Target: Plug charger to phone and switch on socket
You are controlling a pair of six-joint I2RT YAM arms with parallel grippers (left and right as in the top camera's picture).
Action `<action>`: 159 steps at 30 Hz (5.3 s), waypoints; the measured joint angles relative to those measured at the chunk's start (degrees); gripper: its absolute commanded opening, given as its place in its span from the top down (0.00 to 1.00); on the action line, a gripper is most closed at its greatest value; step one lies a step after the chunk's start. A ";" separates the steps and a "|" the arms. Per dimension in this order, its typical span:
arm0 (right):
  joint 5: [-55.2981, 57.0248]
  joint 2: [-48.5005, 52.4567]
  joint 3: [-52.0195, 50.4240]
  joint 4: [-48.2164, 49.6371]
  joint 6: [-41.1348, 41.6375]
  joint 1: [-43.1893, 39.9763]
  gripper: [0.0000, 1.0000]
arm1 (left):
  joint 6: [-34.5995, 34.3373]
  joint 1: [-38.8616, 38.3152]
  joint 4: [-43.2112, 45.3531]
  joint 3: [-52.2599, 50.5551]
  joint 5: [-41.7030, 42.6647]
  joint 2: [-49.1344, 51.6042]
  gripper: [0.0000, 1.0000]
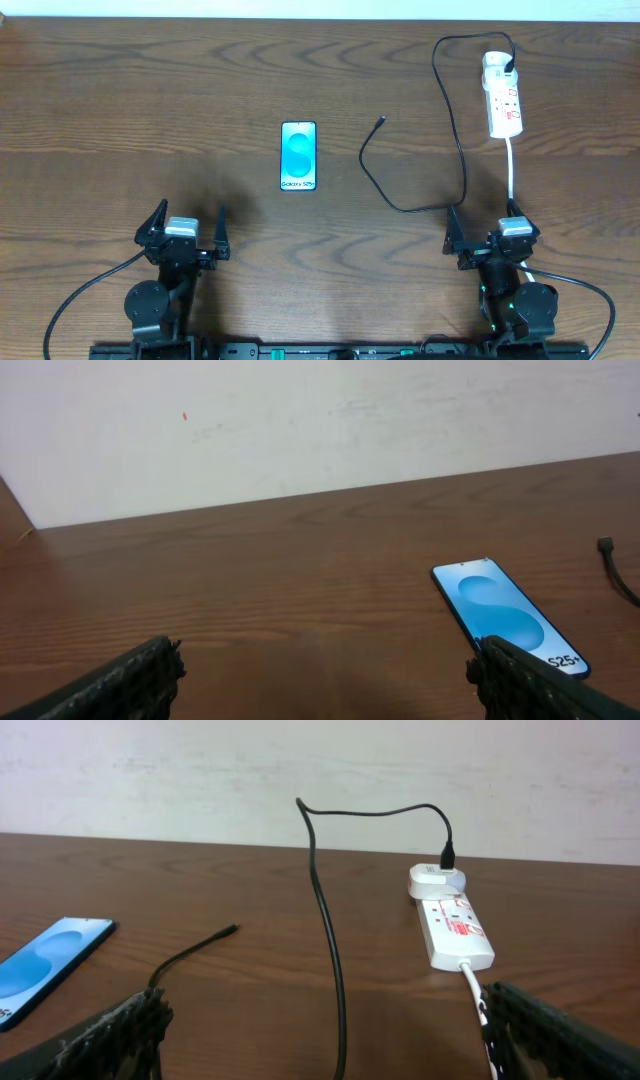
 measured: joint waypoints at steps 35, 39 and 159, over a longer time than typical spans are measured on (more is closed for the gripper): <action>0.00 0.00 0.00 0.02 0.00 0.00 0.01 | -9.31 0.00 1.90 0.00 0.02 11.43 0.05; 0.02 0.00 0.00 0.04 -0.02 0.00 0.01 | -9.70 0.00 1.79 3.34 0.09 16.09 0.05; -6.69 69.94 84.98 -66.20 4.63 0.00 0.01 | -20.79 -27.15 -45.05 94.68 -7.74 124.43 0.02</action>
